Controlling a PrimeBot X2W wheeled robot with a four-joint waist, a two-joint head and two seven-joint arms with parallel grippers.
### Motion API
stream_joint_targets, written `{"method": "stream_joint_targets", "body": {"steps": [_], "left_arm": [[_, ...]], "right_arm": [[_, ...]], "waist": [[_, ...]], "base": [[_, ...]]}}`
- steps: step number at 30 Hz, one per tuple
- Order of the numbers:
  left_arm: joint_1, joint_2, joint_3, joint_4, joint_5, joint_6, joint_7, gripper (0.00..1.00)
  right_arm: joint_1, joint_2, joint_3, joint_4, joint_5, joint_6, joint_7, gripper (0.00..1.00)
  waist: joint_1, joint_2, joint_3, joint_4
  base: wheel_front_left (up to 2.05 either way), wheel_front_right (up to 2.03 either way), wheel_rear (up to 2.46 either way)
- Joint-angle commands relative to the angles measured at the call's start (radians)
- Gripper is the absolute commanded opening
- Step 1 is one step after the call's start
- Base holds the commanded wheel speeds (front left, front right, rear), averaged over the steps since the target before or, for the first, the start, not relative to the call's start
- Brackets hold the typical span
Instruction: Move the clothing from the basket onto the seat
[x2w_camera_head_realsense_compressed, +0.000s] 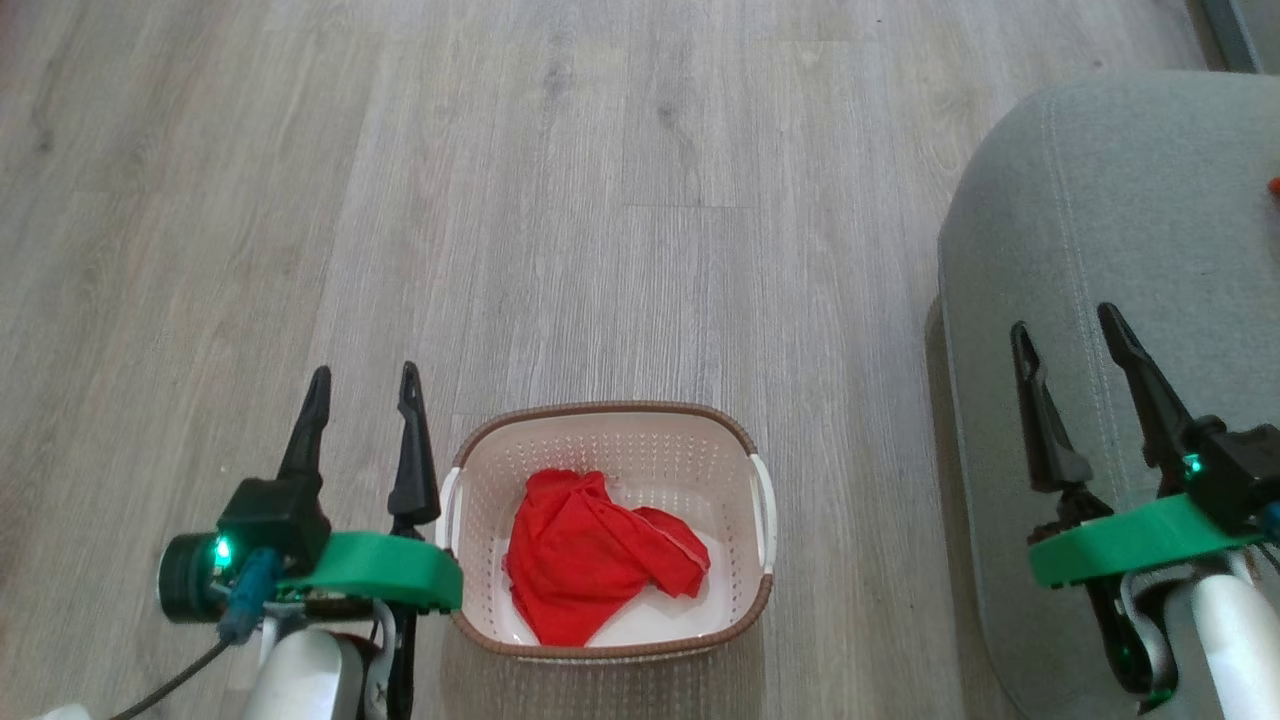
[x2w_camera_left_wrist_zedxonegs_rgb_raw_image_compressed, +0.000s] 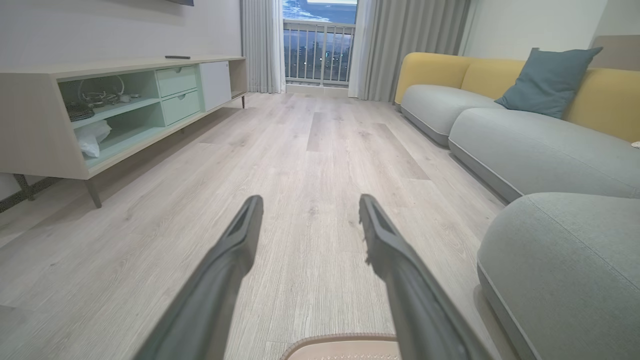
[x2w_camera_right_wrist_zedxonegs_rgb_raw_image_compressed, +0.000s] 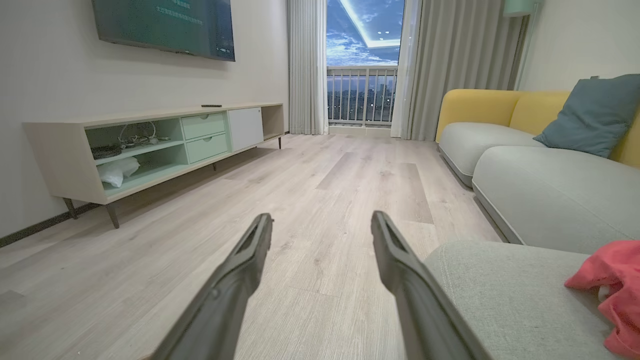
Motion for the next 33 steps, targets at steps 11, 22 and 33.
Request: {"method": "stream_joint_targets", "body": {"steps": [11, 22, 33], "left_arm": [[0.001, 0.001, 0.005, 0.034, 0.007, -0.027, -0.005, 1.0], [-0.008, 0.001, -0.015, 0.05, 0.001, -0.016, -0.005, 1.0], [-0.013, 0.001, -0.026, 0.056, 0.009, -0.013, -0.005, 1.0]], "right_arm": [[0.034, 0.053, -0.019, 0.039, -0.069, 0.0, -0.007, 1.0], [0.019, 0.057, -0.025, 0.042, -0.064, 0.0, -0.007, 1.0], [0.012, 0.049, -0.031, 0.041, -0.059, 0.0, -0.007, 1.0]], "waist": [[0.0001, -0.0001, -0.006, 0.011], [0.0001, -0.0001, 0.002, 0.006], [0.0001, -0.0001, 0.006, 0.003]], "base": [[0.0, 0.0, 0.0], [0.0, 0.0, 0.0], [0.0, 0.0, 0.0]]}}
